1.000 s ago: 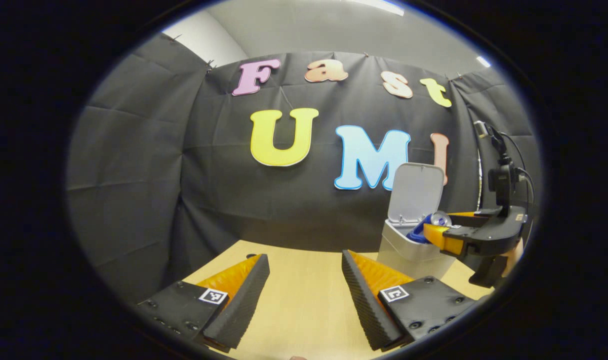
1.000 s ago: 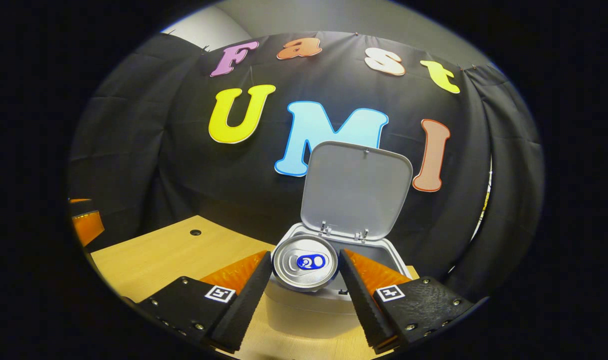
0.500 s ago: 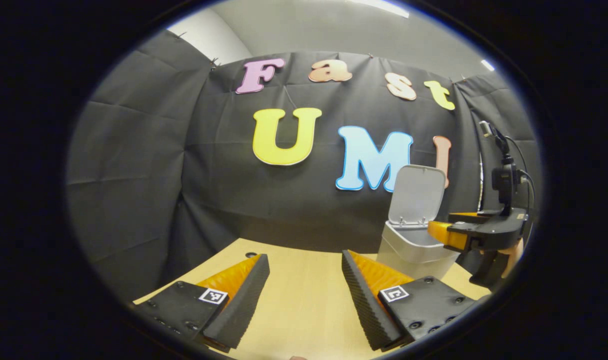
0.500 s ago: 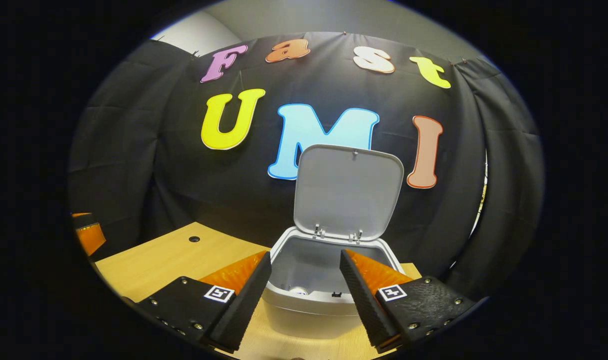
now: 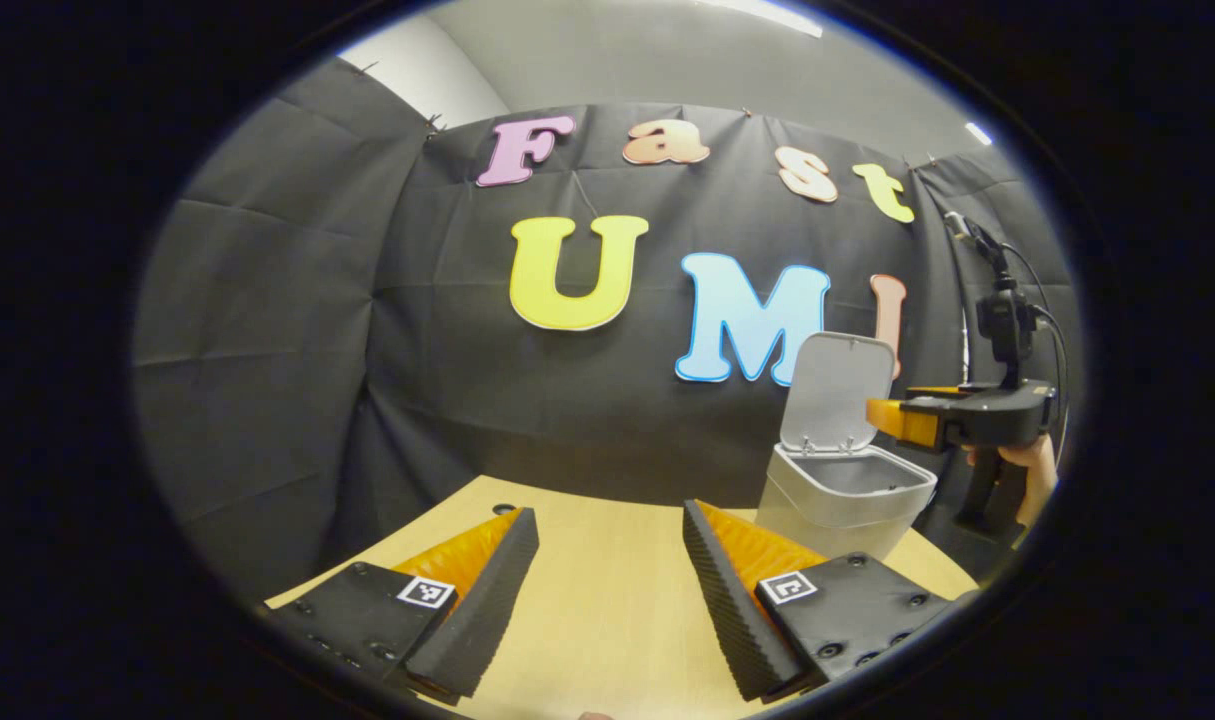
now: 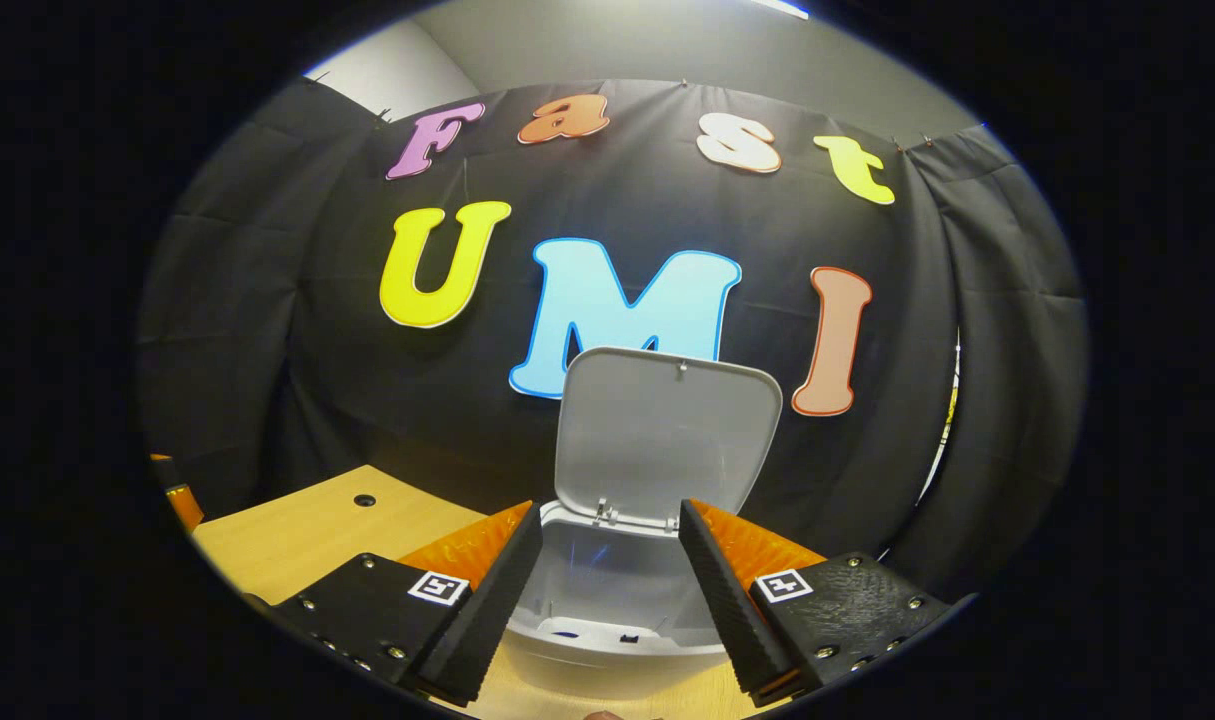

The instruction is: Press the lid of the desktop garbage bin to open it, pick up the crumpled paper on the desktop and throw it into the bin, then pick up the pop can on the desktop and drop it into the bin, and finally close the garbage bin lid.

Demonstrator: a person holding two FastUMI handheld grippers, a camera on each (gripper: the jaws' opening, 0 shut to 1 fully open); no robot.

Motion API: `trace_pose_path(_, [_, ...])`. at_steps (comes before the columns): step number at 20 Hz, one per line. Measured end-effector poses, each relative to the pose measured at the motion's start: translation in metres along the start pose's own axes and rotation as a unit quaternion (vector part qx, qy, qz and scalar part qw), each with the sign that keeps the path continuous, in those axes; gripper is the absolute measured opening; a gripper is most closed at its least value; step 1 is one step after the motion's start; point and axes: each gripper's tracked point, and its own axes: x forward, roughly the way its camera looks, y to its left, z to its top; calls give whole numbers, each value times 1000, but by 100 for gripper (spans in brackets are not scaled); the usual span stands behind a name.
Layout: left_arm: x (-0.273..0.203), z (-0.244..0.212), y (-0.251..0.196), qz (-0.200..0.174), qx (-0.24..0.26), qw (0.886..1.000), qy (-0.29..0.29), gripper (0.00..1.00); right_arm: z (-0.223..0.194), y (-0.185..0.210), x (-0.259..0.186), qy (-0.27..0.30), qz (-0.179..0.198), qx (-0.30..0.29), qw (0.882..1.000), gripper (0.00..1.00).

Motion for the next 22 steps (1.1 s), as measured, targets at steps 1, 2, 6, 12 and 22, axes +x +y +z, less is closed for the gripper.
trace_pose_path(1, [2, 1, 0, 0, 1, 1000, 0, 95, 6, -2, 4, -4, -3, -1, 1000, 89])
trace_pose_path(2, [3, 0, 1, 1, 2, 1000, 1, 95, 11, -4, 7, -6, -5, -1, 1000, 89])
trace_pose_path(6, [7, 2, -3, 0, -1, 1000, 1, 95, 27, -10, 18, -10, -6, 5, 1000, 89])
trace_pose_path(12, [5, 6, -7, 6, 6, 1000, -3, 95, 47, -21, 34, -12, -10, 3, 1000, 89])
trace_pose_path(22, [5, 4, -1, 21, 4, 1000, 2, 95, 95, -43, 69, -38, -28, 5, 999, 88])
